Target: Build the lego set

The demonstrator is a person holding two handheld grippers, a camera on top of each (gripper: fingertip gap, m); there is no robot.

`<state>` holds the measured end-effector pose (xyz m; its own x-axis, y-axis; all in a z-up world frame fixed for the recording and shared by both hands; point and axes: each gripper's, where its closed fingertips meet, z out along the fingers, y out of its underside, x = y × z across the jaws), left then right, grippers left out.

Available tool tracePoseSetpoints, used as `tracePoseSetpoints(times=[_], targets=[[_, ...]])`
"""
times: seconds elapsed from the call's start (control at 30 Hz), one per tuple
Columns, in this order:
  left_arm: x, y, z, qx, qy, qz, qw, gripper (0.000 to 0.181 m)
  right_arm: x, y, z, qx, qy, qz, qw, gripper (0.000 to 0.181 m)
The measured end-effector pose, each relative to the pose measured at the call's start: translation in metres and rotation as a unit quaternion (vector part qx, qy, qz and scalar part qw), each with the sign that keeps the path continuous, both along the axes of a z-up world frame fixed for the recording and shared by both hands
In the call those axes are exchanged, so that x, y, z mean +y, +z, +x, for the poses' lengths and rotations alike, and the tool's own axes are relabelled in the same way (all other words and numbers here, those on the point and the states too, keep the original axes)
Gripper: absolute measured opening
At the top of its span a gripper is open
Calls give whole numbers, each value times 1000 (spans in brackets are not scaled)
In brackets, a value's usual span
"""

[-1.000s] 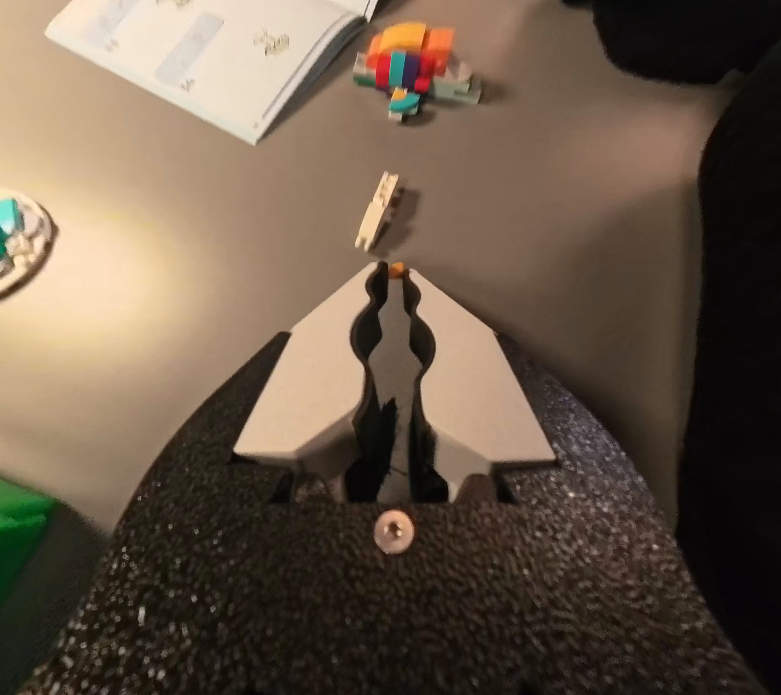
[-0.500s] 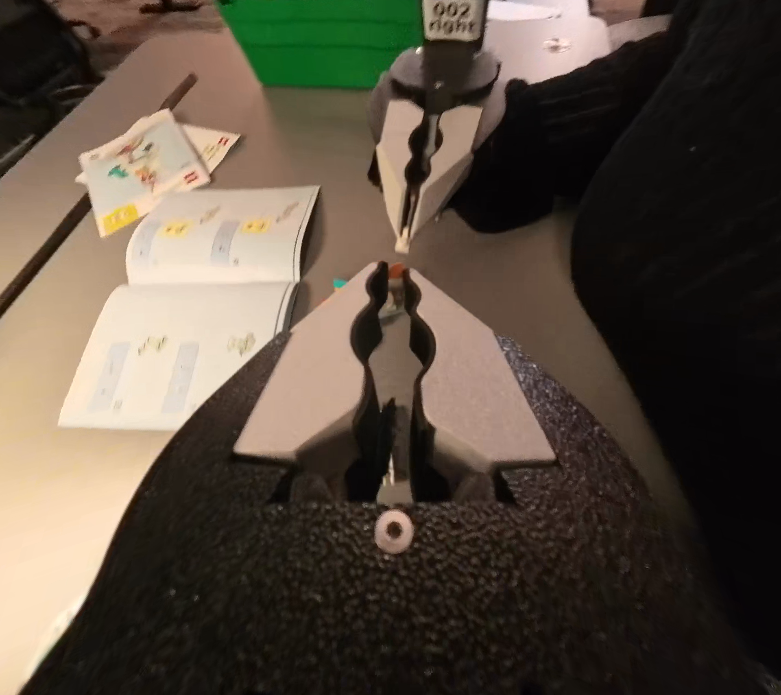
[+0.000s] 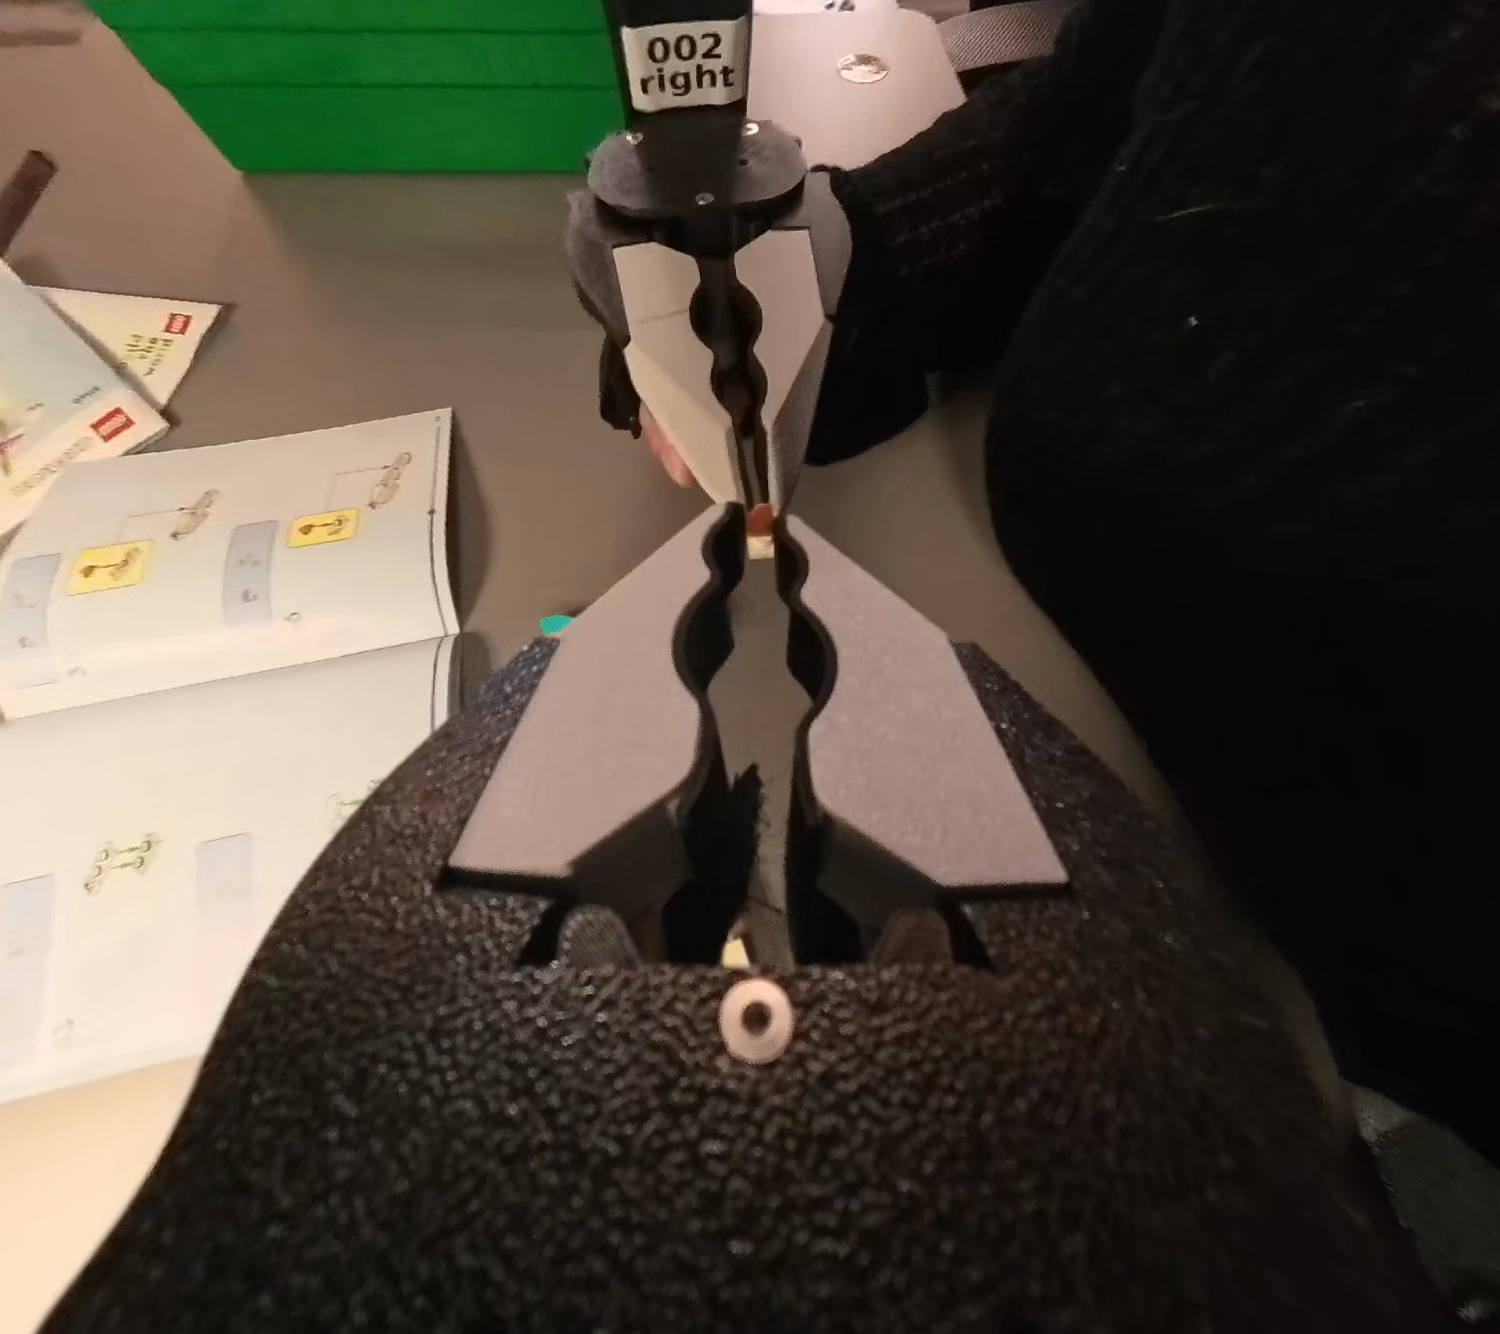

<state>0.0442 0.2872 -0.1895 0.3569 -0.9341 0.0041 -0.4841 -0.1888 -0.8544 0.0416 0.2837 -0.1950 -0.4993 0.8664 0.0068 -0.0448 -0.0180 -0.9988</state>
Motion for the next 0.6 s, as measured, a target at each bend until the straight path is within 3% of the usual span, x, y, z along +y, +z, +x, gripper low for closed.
tracePoseSetpoints(times=[0.03, 0.6], targets=[[-1, 0, 0, 0, -3, -4, 1000, 5, 0, 1, 0, 2, 1, -3, 1000, 0], [-2, -7, 0, 34, -8, -27, 999, 5, -3, 2, -1, 7, -1, -1, 1000, 1]])
